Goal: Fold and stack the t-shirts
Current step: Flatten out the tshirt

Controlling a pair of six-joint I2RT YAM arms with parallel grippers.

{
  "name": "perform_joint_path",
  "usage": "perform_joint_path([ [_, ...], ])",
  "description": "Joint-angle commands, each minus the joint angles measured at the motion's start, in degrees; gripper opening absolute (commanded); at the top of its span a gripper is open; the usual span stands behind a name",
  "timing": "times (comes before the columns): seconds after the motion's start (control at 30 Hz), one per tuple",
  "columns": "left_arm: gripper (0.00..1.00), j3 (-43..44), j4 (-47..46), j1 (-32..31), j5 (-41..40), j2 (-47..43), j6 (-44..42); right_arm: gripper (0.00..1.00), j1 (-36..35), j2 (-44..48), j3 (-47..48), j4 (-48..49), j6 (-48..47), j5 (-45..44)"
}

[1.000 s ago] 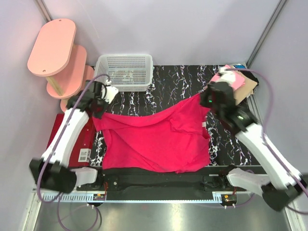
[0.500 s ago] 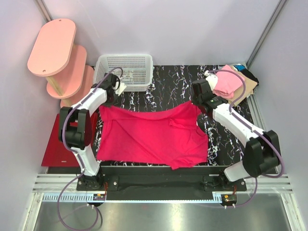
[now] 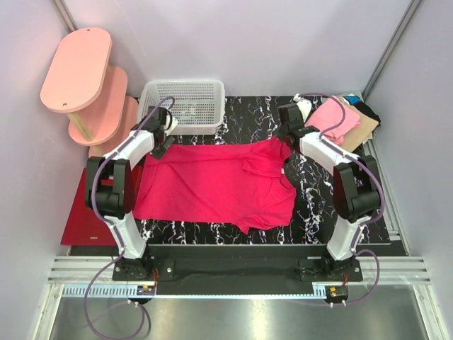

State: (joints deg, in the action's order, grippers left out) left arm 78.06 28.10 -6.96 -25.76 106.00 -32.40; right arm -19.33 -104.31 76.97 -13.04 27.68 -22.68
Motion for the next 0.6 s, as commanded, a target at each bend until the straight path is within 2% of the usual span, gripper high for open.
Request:
perform_joint_path([
  [0.0, 0.97, -2.91, -1.91, -0.69, -1.32, -7.99, 1.29, 0.15, 0.26, -2.38, 2.75, 1.96, -1.31, 1.23],
  [0.03, 0.98, -3.52, -1.91, -0.77, -1.05, -9.04, 1.99, 0.32, 0.35, -3.0, 3.27, 1.79, -1.66, 1.14],
  [0.07, 0.99, -3.97, -1.73, -1.21, 0.08, -11.23, 2.43, 0.42, 0.44, -3.26, 3.62, 1.7, -2.62, 0.36],
  [0.13, 0.97, -6.15, -0.25, -3.31, 2.11, -13.61, 3.48, 0.55, 0.52, -3.53, 4.76, 0.04, -2.72, -1.57],
  [0.17, 0.96, -7.21, -0.06, -4.45, 2.9, -15.45, 3.66, 0.71, 0.44, -3.36, 4.86, -0.41, -2.81, -3.06],
  [0.2, 0.95, -8.35, 0.03, -5.6, 2.91, -16.25, 3.75, 0.76, 0.61, -2.57, 4.86, -1.02, -2.81, -3.51],
  [0.27, 0.94, -11.08, -0.15, -7.71, 3.95, -17.14, 4.45, 0.82, 0.61, -1.25, 4.16, -1.38, -2.46, -5.61],
  [0.4, 0.9, -12.06, -0.32, -8.07, 5.89, -14.25, 6.38, 0.84, 0.7, 3.57, 1.53, -1.55, -1.76, -6.16],
  [0.57, 0.87, -11.88, -4.1, -7.89, 4.49, -8.62, 4.19, 0.8, 0.7, 6.14, -1.29, -2.61, 1.66, 2.89],
])
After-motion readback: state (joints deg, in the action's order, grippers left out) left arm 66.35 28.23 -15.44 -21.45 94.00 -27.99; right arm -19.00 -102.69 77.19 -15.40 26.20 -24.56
